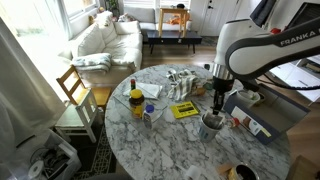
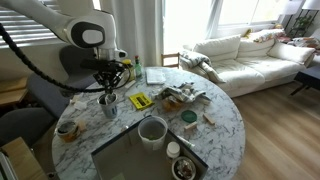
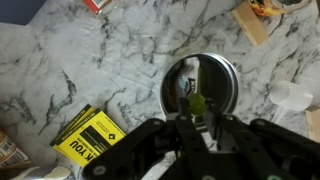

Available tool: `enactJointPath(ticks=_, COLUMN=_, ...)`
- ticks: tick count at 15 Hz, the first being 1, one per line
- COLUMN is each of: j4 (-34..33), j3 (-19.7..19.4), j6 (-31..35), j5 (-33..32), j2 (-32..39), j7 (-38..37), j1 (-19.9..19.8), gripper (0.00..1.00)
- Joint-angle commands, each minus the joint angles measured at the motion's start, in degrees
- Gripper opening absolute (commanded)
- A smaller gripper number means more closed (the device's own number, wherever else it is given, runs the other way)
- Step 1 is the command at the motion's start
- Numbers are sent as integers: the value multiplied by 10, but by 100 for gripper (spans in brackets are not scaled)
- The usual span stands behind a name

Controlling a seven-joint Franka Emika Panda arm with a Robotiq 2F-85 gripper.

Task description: Bring the cup close to the box, then place the juice packets in it

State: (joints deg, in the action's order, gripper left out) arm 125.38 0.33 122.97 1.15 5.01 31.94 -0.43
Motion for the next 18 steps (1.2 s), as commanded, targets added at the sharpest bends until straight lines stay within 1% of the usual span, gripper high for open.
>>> enactJointPath(ticks=1, j4=18, j3=3, j6=17, j5=-43, j2=3, j7=-39, j1=3, gripper=5)
enactJointPath(ticks=5, j4=19, j3=4, j6=10, j5=-64, j2=13, j7=-64, j1=2, gripper=5)
enactJointPath(ticks=8, j4=18, j3=6, j6=6, j5=-64, j2=15, j7=-71, j1=2, gripper=5)
enactJointPath(ticks=9, j4=18, j3=7, j6=9, j5=-63, j2=15, j7=-75, j1=2, gripper=46)
enactJointPath(ticks=10, j4=17, j3=7, j6=6, j5=-59, j2=13, j7=-76, j1=1, gripper=47)
enactJointPath(ticks=11, j4=17, j3=7, j6=6, j5=-59, j2=10, j7=-75, j1=1, gripper=52)
enactJointPath(ticks=14, j4=12, j3=5, j6=3, j5=-55, j2=-4, j7=-72, j1=-2, gripper=76)
enactJointPath(ticks=16, j4=6, j3=1, j6=0, j5=-50, j2=-18, j7=-72, j1=-7, gripper=89)
enactJointPath(ticks=17, j4=2, j3=-5, j6=1, j5=-48, j2=-26, j7=-77, j1=-12, gripper=98)
enactJointPath(ticks=18, j4=-3, j3=-11, j6=-1, j5=-46, j2=-32, j7=-83, j1=-18, gripper=100)
